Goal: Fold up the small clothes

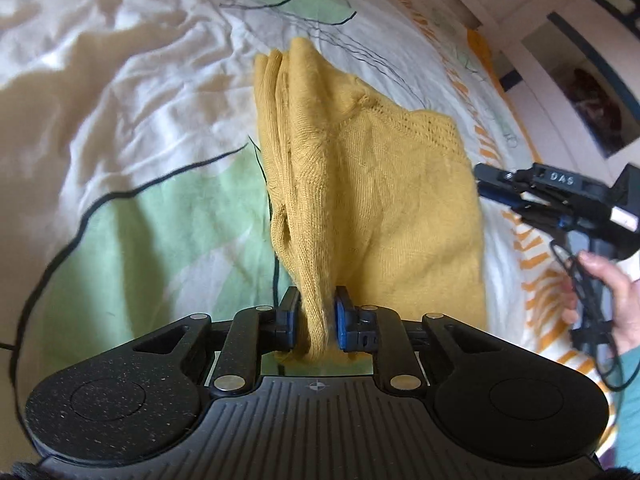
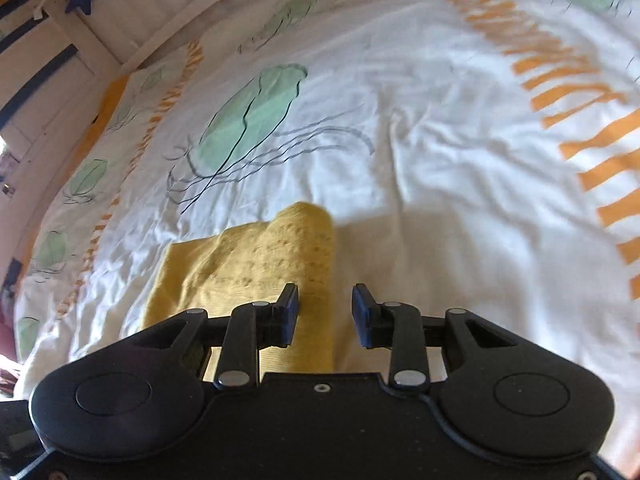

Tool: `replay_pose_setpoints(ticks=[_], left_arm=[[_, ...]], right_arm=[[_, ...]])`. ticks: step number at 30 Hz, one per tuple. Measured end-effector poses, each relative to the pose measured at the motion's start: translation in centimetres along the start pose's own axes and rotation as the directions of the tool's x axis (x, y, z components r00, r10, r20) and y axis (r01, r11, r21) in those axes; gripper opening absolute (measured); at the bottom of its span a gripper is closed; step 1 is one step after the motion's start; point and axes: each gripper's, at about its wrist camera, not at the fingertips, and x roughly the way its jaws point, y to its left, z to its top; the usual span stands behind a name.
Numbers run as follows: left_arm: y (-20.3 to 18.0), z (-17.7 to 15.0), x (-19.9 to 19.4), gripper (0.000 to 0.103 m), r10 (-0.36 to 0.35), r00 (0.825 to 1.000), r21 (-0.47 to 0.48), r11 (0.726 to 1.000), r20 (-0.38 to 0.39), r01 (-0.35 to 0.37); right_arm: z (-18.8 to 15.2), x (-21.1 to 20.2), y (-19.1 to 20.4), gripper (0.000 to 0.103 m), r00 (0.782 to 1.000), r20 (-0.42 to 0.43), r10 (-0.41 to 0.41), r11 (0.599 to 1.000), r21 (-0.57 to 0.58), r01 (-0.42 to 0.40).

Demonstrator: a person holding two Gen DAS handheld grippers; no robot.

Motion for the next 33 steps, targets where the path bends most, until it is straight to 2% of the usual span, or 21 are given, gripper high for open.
replay_pose_setpoints(ticks=[2, 5, 7, 9, 12, 16, 21, 24, 27, 30, 31, 33], left_arm=[[-0.6, -0.4, -0.1, 0.023, 0.035, 0.999, 0.051, 0.998, 0.017, -0.036], [-1.9, -1.2, -0.8, 0.034, 0.116, 0.991, 0.124, 0.984, 0.069, -0.124], [-2.8, -2.0, -2.7, 0.039, 0.148, 0.978, 0.153, 0.974, 0.145, -0.17], [-3.5, -2.0, -4.0, 0.045, 0.158, 0.964, 0.17, 0.966, 0.213, -0.196], [-4.6, -1.2, -5.3, 0.05, 0.181, 0.94, 0.19, 0.951, 0.29, -0.242], [-5.5, 1.6, -4.9, 0.051, 0.223, 0.914, 0.192, 0.935, 0.338, -0.299], [-6.5, 5.5, -2.5, 0.051, 0.257, 0.898, 0.19, 0.921, 0.356, -0.339], [-6.3, 7.4, -0.4, 0.051, 0.287, 0.892, 0.162, 0.919, 0.349, -0.359], [-5.3, 8.0, 1.8, 0.051, 0.34, 0.882, 0.128, 0.909, 0.325, -0.398], [-3.0, 8.0, 4.1, 0.052, 0.411, 0.875, 0.101, 0.889, 0.254, -0.447], [-2.2, 7.8, 4.5, 0.054, 0.418, 0.877, 0.089, 0.89, 0.236, -0.448], [-0.8, 7.1, 4.5, 0.062, 0.388, 0.887, 0.046, 0.91, 0.252, -0.411]], right_arm=[[-0.7, -0.9, -0.2, 0.043, 0.999, 0.032, -0.018, 1.0, -0.015, 0.019], [-1.6, -1.9, -0.6, 0.043, 0.997, 0.073, -0.025, 1.0, -0.008, 0.025], [-2.1, -2.5, -0.5, 0.045, 0.996, 0.091, -0.018, 1.0, -0.015, 0.02], [-2.6, -2.8, 0.0, 0.057, 0.994, 0.108, -0.01, 0.999, -0.035, 0.013], [-3.2, -3.1, 1.1, 0.058, 0.991, 0.135, -0.012, 0.996, -0.087, 0.024], [-3.1, -2.9, 2.2, 0.059, 0.988, 0.155, -0.01, 0.992, -0.12, 0.029], [-2.2, -2.4, 2.9, 0.061, 0.984, 0.177, -0.012, 0.989, -0.14, 0.038], [-1.9, -2.0, 2.9, 0.066, 0.982, 0.186, -0.017, 0.989, -0.142, 0.044], [-1.7, -1.4, 2.8, 0.066, 0.982, 0.185, -0.027, 0.988, -0.141, 0.054], [-1.6, -0.7, 2.4, 0.066, 0.984, 0.177, -0.034, 0.989, -0.133, 0.058], [-1.6, -0.4, 2.2, 0.066, 0.984, 0.171, -0.04, 0.99, -0.128, 0.063], [-1.8, 0.2, 1.8, 0.066, 0.986, 0.16, -0.051, 0.991, -0.117, 0.07]])
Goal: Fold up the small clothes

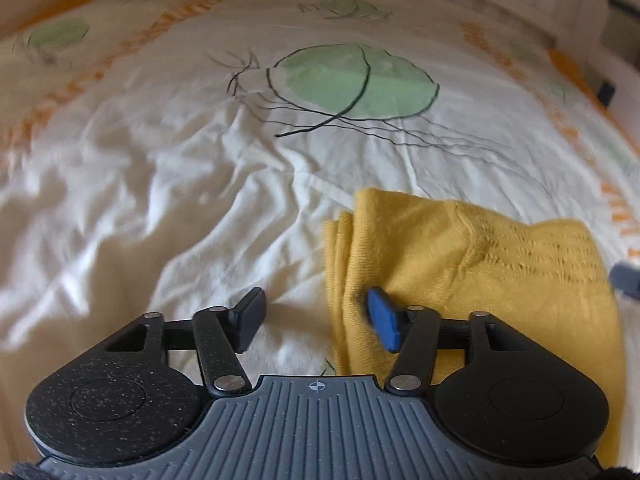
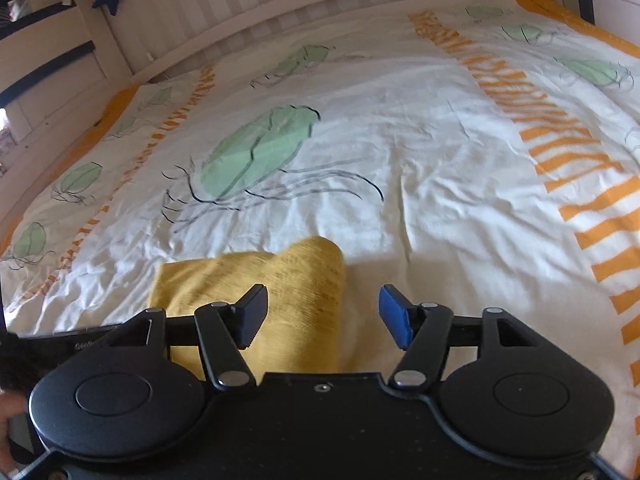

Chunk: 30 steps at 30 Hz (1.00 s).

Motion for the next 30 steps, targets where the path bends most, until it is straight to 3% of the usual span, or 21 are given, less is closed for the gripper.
replay_pose_setpoints(ticks=[2, 6, 13, 16, 21, 26, 30], left_arm=[[0.6, -0.5, -0.2, 0.064, -0.008, 1.0, -0.021, 1.0, 0.018, 0.008], [0.4, -1.0, -0.3, 0.068, 0.001, 0.999, 0.002, 1.0, 0.037, -0.002], [-0.4, -0.5, -1.4, 0.076, 0.029, 0.999, 0.032, 0.999, 0.033, -0.03], [-0.8, -0.7, -2.9, 0.083, 0.053, 0.998, 0.06, 0.997, 0.038, -0.055], [-1.6, -1.8, -6.1, 0.102, 0.081, 0.995, 0.102, 0.991, 0.056, -0.087], [-2.1, -3.5, -8.9, 0.102, 0.091, 0.992, 0.114, 0.988, 0.092, -0.102], [-2.3, -5.0, -10.2, 0.102, 0.072, 0.993, 0.111, 0.99, 0.089, -0.082]], right_arm=[[-0.3, 0.7, -0.4, 0.067, 0.999, -0.029, -0.026, 1.0, 0.008, 0.026], [-1.6, 2.9, -1.2, 0.083, 0.985, -0.11, -0.135, 0.991, -0.018, 0.134], [-1.8, 1.9, -2.0, 0.089, 0.992, -0.087, -0.093, 0.994, 0.041, 0.097], [-2.0, 0.8, -2.2, 0.103, 0.994, -0.061, -0.087, 0.993, 0.069, 0.091], [-2.0, -1.9, -1.7, 0.103, 0.998, 0.011, -0.066, 0.996, 0.067, 0.066], [-2.8, -4.5, -0.2, 0.103, 0.997, 0.049, -0.058, 0.998, 0.028, 0.056], [-4.2, -5.8, 0.8, 0.103, 0.997, -0.005, -0.079, 0.997, -0.007, 0.079]])
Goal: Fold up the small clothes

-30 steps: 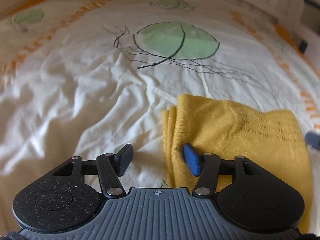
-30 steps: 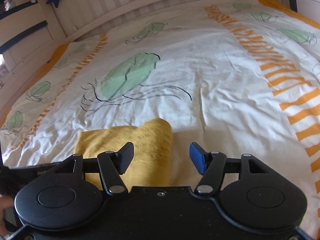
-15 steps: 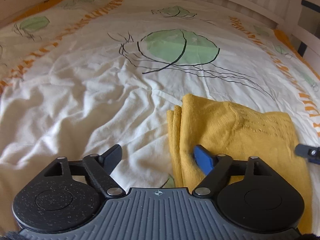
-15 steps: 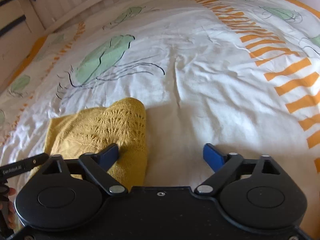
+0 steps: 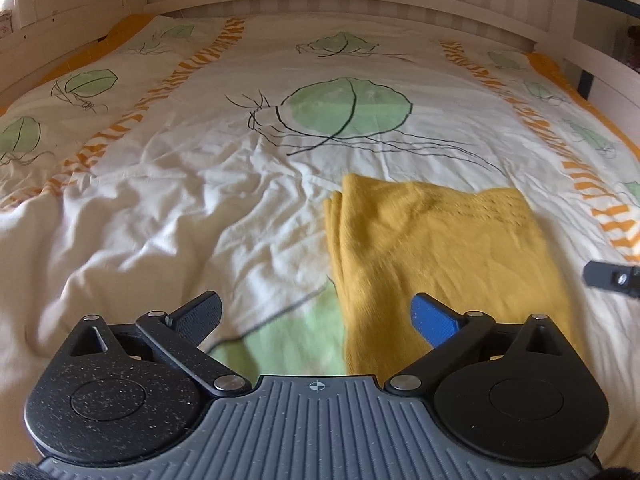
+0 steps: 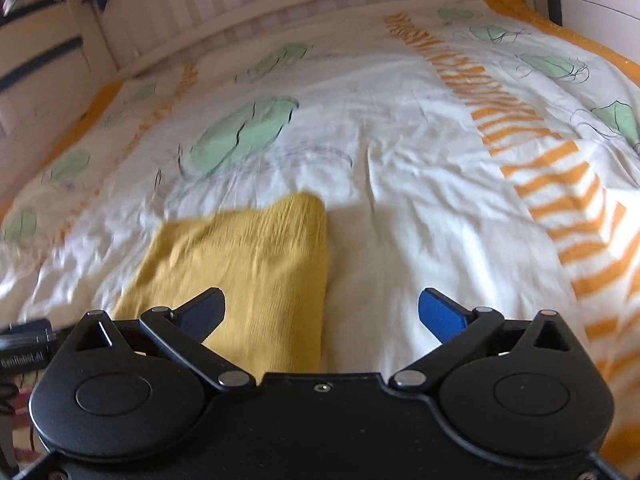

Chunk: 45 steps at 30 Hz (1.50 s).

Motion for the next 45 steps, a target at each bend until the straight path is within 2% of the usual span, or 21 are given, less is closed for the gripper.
replay_pose_setpoints(ticks=[8, 13, 19, 26, 40, 45], left_arm=[[-0.4, -3.0, -2.5, 0.102, -0.033, 0.999, -0.028, 0.999, -0.013, 0.032], [-0.6, -4.3, -3.6, 0.102, -0.049, 0.998, -0.037, 0.998, -0.032, 0.047], [-1.2, -5.0, -4.3, 0.102, -0.002, 0.997, -0.019, 1.0, -0.072, 0.0], [-1.9, -5.8, -4.9, 0.101, -0.022, 0.995, -0.036, 0.999, -0.096, 0.019], [-1.6, -5.4, -5.4, 0.101, 0.028, 0.995, -0.065, 0.997, -0.1, -0.035], [-1.8, -5.3, -5.5, 0.101, 0.06, 0.993, -0.043, 0.997, -0.099, -0.065]], right_arm=[[-3.6, -2.9, 0.3, 0.103, 0.999, -0.033, -0.001, 0.999, 0.045, 0.003], [-5.0, -4.3, 1.0, 0.103, 0.999, -0.017, -0.037, 0.999, 0.006, 0.037], [-6.2, -5.4, 1.6, 0.103, 0.999, -0.01, -0.051, 0.999, 0.001, 0.051], [-6.8, -5.6, 2.1, 0.103, 0.997, -0.03, -0.068, 0.998, -0.012, 0.068], [-6.9, -5.8, 2.7, 0.103, 0.996, -0.036, -0.076, 0.997, -0.032, 0.075], [-6.8, -5.6, 2.9, 0.103, 0.996, -0.041, -0.076, 0.996, -0.037, 0.075]])
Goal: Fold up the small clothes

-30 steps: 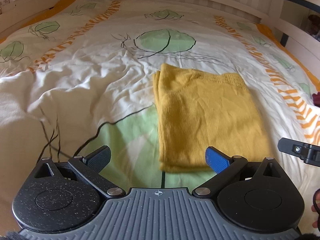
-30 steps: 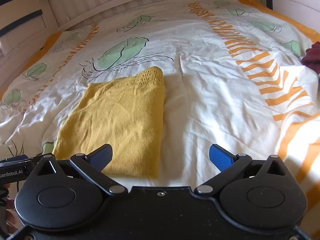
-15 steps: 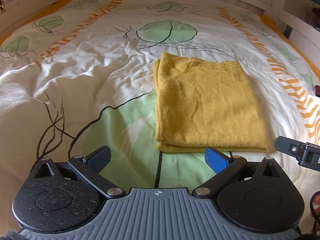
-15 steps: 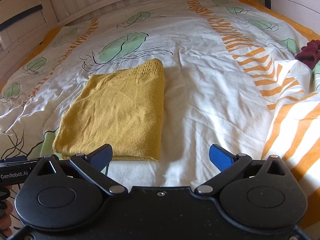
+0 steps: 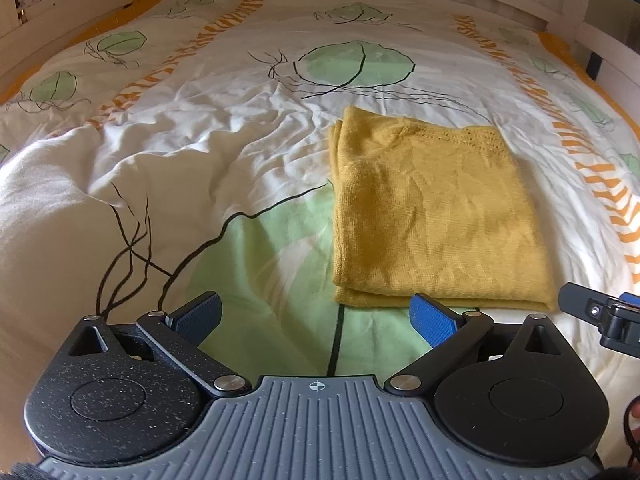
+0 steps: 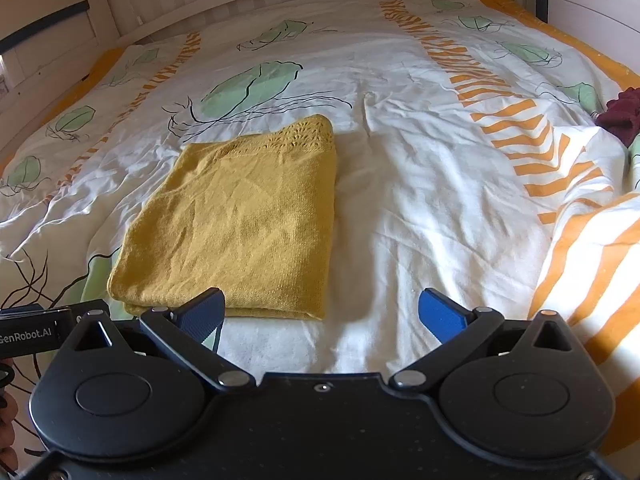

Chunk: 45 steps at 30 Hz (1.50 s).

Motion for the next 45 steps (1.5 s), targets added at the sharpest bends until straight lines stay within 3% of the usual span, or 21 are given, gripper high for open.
replay_pose_setpoints(ticks=[45], left_arm=[[0.4, 0.9, 1.6, 0.101, -0.035, 0.997, -0.026, 0.999, -0.065, 0.033]], right_arm=[[0.9, 1.0, 0.6, 0.103, 1.0, -0.025, 0.0, 1.0, -0.011, 0.0]])
